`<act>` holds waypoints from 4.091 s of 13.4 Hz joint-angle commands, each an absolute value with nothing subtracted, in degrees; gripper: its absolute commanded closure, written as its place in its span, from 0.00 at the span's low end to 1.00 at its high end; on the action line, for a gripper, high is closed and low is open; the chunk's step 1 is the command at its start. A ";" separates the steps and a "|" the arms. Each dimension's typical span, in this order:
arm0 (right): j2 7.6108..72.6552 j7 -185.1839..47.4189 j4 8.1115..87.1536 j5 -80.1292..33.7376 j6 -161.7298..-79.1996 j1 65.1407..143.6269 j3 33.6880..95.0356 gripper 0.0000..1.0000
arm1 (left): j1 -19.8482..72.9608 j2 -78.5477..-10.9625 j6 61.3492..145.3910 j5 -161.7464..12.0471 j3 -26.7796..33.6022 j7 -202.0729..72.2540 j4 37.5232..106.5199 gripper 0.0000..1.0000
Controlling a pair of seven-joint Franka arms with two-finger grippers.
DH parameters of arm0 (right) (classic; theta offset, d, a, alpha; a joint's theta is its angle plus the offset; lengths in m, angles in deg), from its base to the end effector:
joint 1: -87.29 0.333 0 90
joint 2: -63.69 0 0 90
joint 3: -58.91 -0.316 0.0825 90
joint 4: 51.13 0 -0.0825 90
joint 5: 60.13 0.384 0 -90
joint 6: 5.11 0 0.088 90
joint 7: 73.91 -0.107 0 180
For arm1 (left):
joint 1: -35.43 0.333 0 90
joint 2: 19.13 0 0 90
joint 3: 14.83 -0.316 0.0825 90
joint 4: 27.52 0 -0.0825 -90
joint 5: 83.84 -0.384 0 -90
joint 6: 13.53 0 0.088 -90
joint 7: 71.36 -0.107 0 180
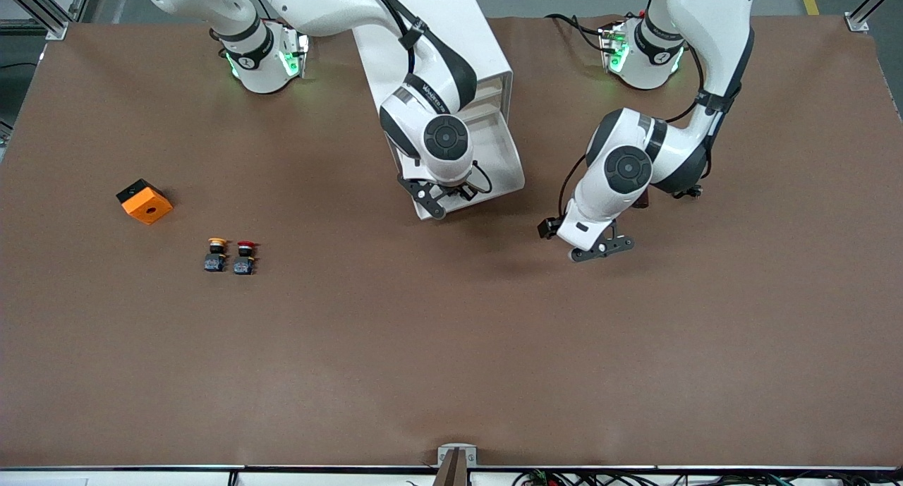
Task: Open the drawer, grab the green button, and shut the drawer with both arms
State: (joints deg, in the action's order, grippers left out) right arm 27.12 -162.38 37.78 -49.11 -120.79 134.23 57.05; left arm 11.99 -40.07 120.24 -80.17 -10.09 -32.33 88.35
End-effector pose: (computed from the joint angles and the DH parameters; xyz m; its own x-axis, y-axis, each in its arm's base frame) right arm 0.4446 0.5203 0.2628 0.6771 -0.7137 -0.1793 -0.6923 -0.7005 0.1733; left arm 0.5248 -0.2810 0.2644 0.9679 0.2354 -0.0882 0.2382 -0.9709 0.0229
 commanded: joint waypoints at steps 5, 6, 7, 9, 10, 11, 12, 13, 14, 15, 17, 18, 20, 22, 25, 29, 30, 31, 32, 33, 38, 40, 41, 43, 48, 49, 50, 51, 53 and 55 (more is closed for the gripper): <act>27.82 -161.54 31.34 -48.44 -111.66 132.82 57.68 0.89 | 8.54 -40.23 121.56 -81.12 -9.82 -26.20 89.29 0.00; 28.52 -160.85 29.66 -48.53 -108.50 131.86 57.68 0.89 | 8.01 -40.66 121.82 -81.20 -9.82 -24.79 89.38 0.00; 29.49 -158.49 28.86 -48.53 -105.77 130.72 57.68 0.89 | 7.31 -40.84 121.91 -81.12 -9.82 -23.65 89.38 0.00; 32.82 -150.16 28.85 -48.53 -100.15 127.65 57.77 0.89 | 5.91 -41.72 122.00 -81.12 -9.73 -21.54 89.38 0.00; 34.05 -146.03 28.94 -48.70 -97.86 126.15 57.86 0.89 | 4.59 -42.24 122.08 -81.03 -9.73 -20.66 89.29 0.00; 35.81 -141.63 29.46 -49.05 -96.44 124.57 57.94 0.89 | 3.80 -42.42 122.26 -80.68 -9.64 -19.95 89.29 0.00; 37.22 -137.94 30.08 -50.01 -95.38 122.81 57.95 0.89 | 3.62 -42.51 122.52 -80.50 -9.47 -19.16 89.29 0.00; 38.62 -133.46 30.87 -51.33 -94.50 120.97 57.95 0.88 | 3.61 -42.43 122.53 -80.41 -8.59 -18.81 89.29 0.00; 39.94 -129.07 31.92 -52.21 -94.14 119.12 57.95 0.88 | 3.88 -42.51 122.44 -80.33 -7.02 -18.63 89.38 0.00; 41.26 -123.54 33.50 -52.48 -94.14 116.58 57.95 0.88 | 3.96 -42.69 122.35 -80.33 -6.48 -18.02 89.38 0.00; 42.76 -114.04 35.70 -52.83 -94.23 111.92 57.95 0.88 | 3.79 -43.04 122.09 -80.15 -4.73 -16.96 89.38 0.00; 43.20 -110.95 37.02 -54.40 -94.49 110.33 57.95 0.88 | 3.79 -43.04 121.82 -79.80 -3.50 -16.69 89.38 0.00; 44.17 -107.33 40.26 -57.57 -96.94 108.56 57.95 0.87 | 3.70 -43.13 121.47 -77.87 -1.65 -15.73 89.47 0.00; 45.22 -102.50 44.92 -57.84 -101.94 105.67 57.95 0.87 | 3.70 -43.30 120.42 -76.90 0.20 -15.11 89.38 0.00; 45.05 -94.77 51.15 -58.63 -110.72 100.84 57.95 0.87 | 3.70 -44.01 119.63 -73.48 3.53 -15.02 89.38 0.00; 44.00 -89.92 57.50 -60.92 -123.39 97.22 57.95 0.87 | 3.61 -44.62 117.87 -69.61 7.58 -14.94 89.38 0.00; 42.95 -89.39 57.51 -60.92 -124.71 96.70 57.95 0.87 | 3.61 -44.97 117.52 -68.91 8.54 -14.59 89.38 0.00; 41.64 -88.95 57.51 -60.92 -126.55 96.17 57.95 0.87 | 3.61 -45.15 117.52 -67.94 9.07 -13.89 89.29 0.00; 40.32 -87.46 57.51 -60.92 -128.66 95.64 57.95 0.87 | 3.53 -45.24 117.52 -67.06 9.34 -13.62 89.20 0.00; 38.83 -85.80 57.51 -60.92 -130.68 94.77 57.95 0.87 | 3.53 -45.15 117.43 -66.79 9.52 -13.53 89.20 0.00; 34.07 -84.46 57.42 -60.83 -136.50 93.97 57.95 0.87 | 11.84 -44.36 109.99 -67.76 8.73 -14.32 83.16 0.00; 33.28 -84.55 57.33 -60.66 -137.29 94.05 57.95 0.86 | 18.70 -43.92 105.76 -69.76 8.38 -14.67 80.07 0.00; 32.93 -84.64 57.33 -60.31 -137.30 94.23 57.95 0.86 | 22.12 -43.48 105.13 -75.70 8.55 -15.98 78.93 0.00; 32.57 -85.42 57.51 -60.22 -136.95 94.49 57.95 0.85 | 27.67 -43.31 104.25 -81.19 8.47 -18.61 76.65 0.00; 32.05 -85.78 59.09 -60.04 -136.86 94.93 57.95 0.85 | 43.66 -40.85 104.07 -82.60 8.38 -34.95 73.57 0.00; 31.78 -86.48 59.09 -60.04 -136.77 94.93 57.95 0.83 | 45.43 -39.62 103.81 -84.79 8.38 -36.37 73.39 0.00; 31.61 -87.27 59.09 -60.04 -136.68 95.11 57.95 0.82 | 47.10 -38.13 103.37 -87.59 8.38 -37.42 73.21 0.00; 31.60 -87.62 59.35 -60.04 -136.68 95.19 57.95 0.80 | 48.51 -36.73 102.93 -89.45 8.46 -38.74 72.60 0.00; 31.60 -87.63 59.35 -60.04 -136.68 95.20 57.95 0.59 | 50.54 -34.00 99.61 -90.26 8.46 -42.51 70.06 0.00; 31.60 -88.67 59.35 -60.04 -136.68 95.20 57.95 0.01 | 51.16 -32.23 92.77 -90.43 8.20 -48.91 65.06 0.00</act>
State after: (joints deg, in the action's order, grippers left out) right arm 31.35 -86.94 59.08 -60.10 -136.80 95.25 58.23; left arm 50.49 -34.95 98.76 -89.24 7.76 -44.42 68.74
